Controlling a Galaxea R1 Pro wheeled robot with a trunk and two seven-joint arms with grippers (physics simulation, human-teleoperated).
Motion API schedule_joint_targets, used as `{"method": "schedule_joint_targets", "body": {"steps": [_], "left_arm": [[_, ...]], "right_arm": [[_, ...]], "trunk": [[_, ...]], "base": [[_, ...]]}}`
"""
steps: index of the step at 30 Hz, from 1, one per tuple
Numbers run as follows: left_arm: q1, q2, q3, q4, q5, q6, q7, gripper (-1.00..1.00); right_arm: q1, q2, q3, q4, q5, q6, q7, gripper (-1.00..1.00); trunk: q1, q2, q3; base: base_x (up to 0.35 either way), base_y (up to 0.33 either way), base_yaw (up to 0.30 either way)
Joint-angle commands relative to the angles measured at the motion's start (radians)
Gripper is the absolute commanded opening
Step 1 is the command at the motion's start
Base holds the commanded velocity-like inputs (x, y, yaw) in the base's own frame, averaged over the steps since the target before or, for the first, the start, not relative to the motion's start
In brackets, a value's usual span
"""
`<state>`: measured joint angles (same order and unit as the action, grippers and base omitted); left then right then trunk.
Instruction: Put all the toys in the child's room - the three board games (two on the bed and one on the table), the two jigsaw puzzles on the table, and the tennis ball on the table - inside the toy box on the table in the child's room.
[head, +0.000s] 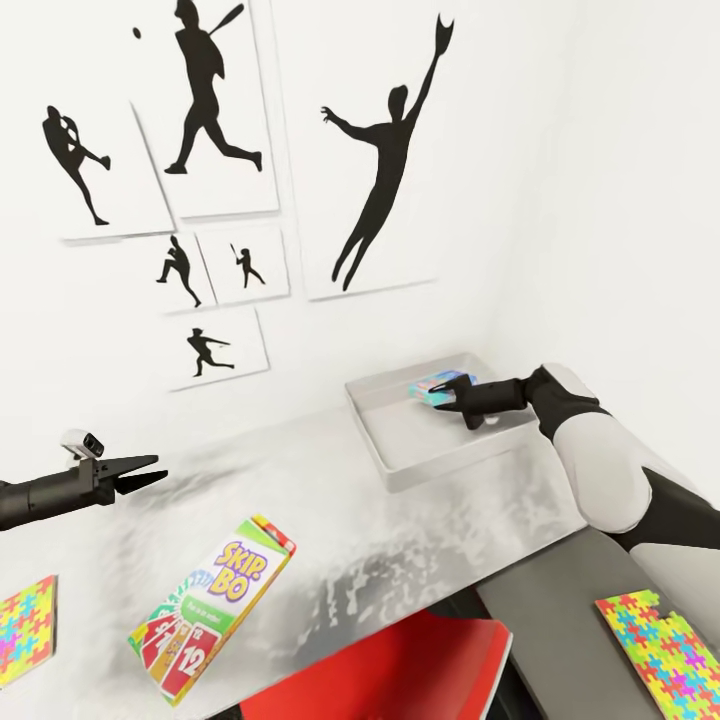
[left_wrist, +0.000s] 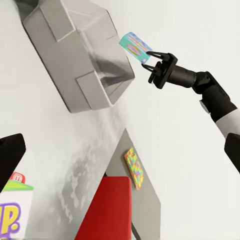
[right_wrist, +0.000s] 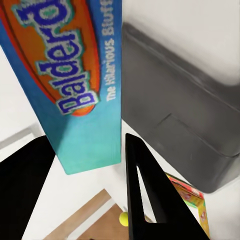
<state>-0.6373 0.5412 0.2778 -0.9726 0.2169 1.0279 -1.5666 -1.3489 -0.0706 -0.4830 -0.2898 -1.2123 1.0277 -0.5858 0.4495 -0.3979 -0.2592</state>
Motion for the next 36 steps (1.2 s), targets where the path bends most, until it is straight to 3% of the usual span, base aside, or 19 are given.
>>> {"method": "schedule_joint_targets", "body": {"steps": [1,24,36], "left_arm": [[-0.001,0.000,0.000,0.000,-0.001,0.011,-0.004,1.00],[-0.001,0.002,0.001,0.000,0.001,0.011,-0.004,1.00],[-0.001,0.002,0.001,0.000,0.001,0.011,-0.004,1.00]], "right_arm": [[-0.001,0.000,-0.005,-0.001,-0.009,0.002,-0.010,-1.00],[-0.001,-0.015,-0.006,-0.006,-0.009,-0.001,-0.011,-1.00],[-0.001,-0.004,-0.005,-0.081,-0.007,-0.013,-0.011,-1.00]], "trunk": [[0.001,-0.002,-0.004],[0.001,-0.002,-0.026],[0.001,-0.002,-0.026]], "base": [[0.000,0.000,0.077],[0.000,0.000,0.004],[0.000,0.000,-0.002]]}}
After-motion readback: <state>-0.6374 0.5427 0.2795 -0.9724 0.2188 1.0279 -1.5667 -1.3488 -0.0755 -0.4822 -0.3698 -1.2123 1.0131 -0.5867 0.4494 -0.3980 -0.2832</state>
